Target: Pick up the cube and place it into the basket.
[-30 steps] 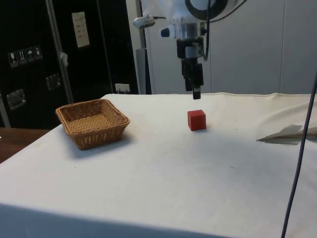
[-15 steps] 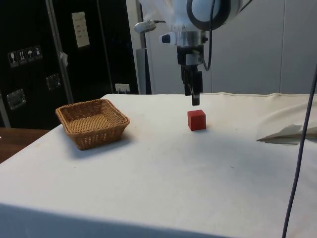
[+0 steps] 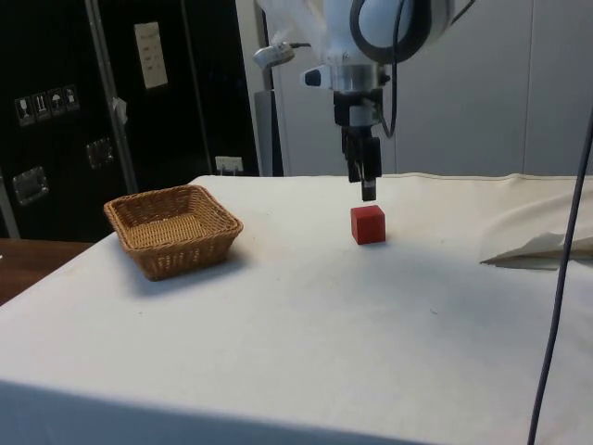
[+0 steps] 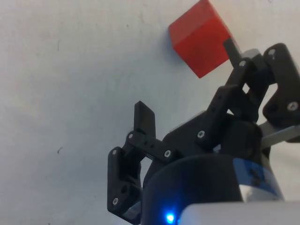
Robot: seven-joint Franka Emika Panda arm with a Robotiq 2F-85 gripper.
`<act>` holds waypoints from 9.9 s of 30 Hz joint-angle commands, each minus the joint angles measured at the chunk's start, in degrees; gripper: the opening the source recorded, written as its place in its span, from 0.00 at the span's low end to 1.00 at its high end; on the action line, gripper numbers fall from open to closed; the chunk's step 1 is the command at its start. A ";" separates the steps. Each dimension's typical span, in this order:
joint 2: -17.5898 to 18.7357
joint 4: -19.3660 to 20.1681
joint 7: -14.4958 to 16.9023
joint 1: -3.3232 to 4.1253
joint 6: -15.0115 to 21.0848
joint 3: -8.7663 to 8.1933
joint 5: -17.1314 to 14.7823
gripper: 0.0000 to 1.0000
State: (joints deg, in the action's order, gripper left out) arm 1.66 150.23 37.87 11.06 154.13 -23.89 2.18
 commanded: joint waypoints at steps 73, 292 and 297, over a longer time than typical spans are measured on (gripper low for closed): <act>15.47 -0.29 2.06 -1.26 17.07 -0.17 -3.55 1.00; 17.07 -42.40 4.24 -0.46 -26.99 4.01 -9.74 0.00; 19.82 -46.01 5.16 -0.52 -28.07 4.07 -10.89 0.00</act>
State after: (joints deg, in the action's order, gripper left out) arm 20.80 105.25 42.34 10.83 126.91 -20.17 -7.96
